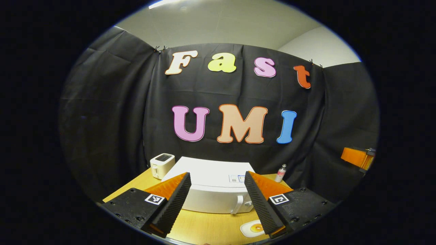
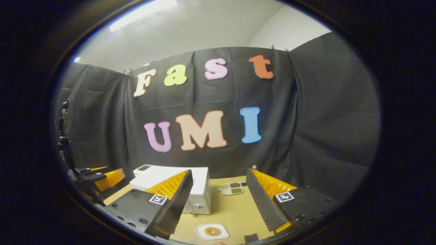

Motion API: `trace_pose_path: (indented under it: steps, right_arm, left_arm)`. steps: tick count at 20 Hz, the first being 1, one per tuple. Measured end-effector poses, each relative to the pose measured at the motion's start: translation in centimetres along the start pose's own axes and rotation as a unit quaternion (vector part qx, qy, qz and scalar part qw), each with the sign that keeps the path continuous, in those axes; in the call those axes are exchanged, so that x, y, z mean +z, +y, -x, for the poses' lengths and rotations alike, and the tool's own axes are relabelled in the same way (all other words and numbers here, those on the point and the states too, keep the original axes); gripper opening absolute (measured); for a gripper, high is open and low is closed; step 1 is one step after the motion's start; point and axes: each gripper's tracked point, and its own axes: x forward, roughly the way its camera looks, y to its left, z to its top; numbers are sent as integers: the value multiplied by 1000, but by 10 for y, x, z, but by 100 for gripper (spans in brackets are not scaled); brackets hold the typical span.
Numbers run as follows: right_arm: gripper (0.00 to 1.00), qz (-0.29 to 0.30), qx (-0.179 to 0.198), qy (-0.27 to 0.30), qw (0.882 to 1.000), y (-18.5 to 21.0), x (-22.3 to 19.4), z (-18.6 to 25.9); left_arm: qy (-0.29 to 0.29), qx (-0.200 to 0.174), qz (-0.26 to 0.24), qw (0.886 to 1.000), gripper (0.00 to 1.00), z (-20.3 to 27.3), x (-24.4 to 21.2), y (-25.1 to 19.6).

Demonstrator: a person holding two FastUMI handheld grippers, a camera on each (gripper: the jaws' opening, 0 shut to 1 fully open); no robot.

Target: Open the microwave oven with the left hand, put the food in, and close the microwave oven.

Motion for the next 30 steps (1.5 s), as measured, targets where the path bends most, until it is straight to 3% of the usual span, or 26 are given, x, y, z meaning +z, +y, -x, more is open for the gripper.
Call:
trace_pose_path:
  steps: [7, 13, 17, 18, 23, 30]
  right_arm:
    - [91, -1, 6, 12, 1000, -4, -13, -9]
    - [91, -20, -7, 12, 1000, -14, -19, -13]
    - [91, -22, -40, 19, 999, -41, -22, -14]
    - [98, -19, -52, 18, 998, -50, -21, -13]
    - [91, -27, -94, 14, 995, -75, -17, -6]
    - [91, -19, -132, 32, 991, -96, -31, 7]
  left_arm:
    - [22, -1, 1, 1000, 96, 3, -24, 1]
    - [75, -16, 9, 997, 96, -4, -83, -7]
    - [136, -45, 45, 989, 96, -18, -143, -21]
    - [149, -49, 53, 986, 96, -24, -156, -23]
    - [208, -44, 68, 975, 97, -45, -222, -20]
    - [226, -57, 17, 972, 97, -87, -266, -31]
